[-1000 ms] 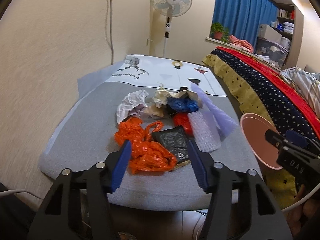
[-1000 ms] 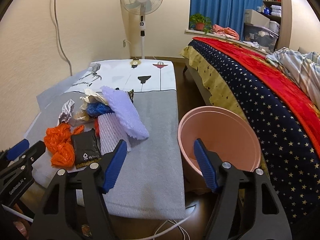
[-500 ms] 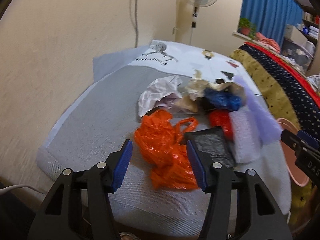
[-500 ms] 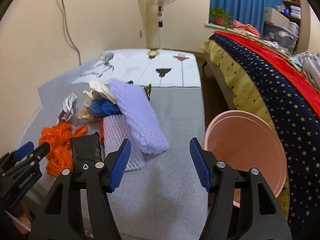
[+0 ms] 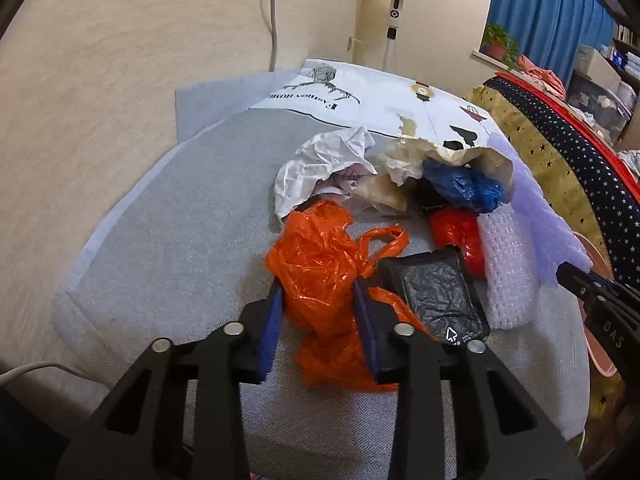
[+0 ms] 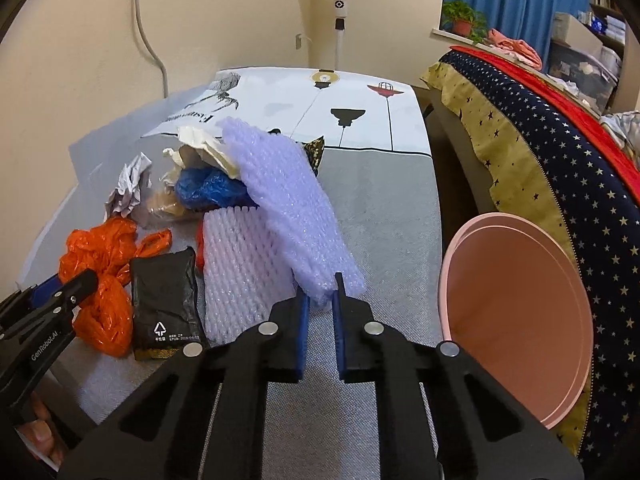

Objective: Collect trash
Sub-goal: 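Grasp the orange plastic bag with the left gripper while the right grasps the lavender foam sheet, then carry both items over the pink bin and open both grippers to drop them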

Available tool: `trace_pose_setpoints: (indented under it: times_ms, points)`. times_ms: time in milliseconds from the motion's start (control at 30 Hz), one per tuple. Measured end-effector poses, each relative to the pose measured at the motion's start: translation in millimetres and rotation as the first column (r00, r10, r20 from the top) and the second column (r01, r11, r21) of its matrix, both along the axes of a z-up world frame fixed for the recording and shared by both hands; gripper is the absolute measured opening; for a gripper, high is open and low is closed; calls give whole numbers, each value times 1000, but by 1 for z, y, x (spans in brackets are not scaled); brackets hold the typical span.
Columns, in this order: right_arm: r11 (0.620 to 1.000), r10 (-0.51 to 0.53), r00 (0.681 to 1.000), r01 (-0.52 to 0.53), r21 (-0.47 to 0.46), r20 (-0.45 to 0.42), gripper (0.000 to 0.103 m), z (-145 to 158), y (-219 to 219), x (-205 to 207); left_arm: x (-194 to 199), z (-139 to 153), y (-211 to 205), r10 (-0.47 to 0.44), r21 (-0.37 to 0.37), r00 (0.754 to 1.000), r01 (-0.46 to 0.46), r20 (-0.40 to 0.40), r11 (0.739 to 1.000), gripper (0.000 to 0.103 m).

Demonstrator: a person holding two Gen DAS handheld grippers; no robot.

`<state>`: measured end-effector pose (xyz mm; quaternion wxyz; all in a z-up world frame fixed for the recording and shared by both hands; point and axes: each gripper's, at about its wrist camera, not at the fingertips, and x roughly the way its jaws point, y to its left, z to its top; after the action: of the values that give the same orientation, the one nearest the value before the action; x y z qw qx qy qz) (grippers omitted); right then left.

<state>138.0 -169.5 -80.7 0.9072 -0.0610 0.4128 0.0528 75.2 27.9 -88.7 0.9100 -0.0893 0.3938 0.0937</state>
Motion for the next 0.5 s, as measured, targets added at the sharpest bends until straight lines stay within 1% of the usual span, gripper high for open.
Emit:
trace_pose_setpoints:
  times_ms: [100,233,433,500]
  points:
    - [1000,0,1000,0,-1,30,10,8,-1,-4,-3,6,5,20,0,1000,-20,21,1000,30]
    - [1000,-4,997,4,3,76,10,24,-5,-13,-9,18,3,13,8,998,-13,59,1000,30]
    - [999,-33,992,32,8,121,10,44,-17,-27,-20,36,9,30,-10,993,-29,116,1000,30]
    - [999,-49,989,48,11,140,10,52,-22,-32,-24,42,10,42,0,990,-42,135,999,30]
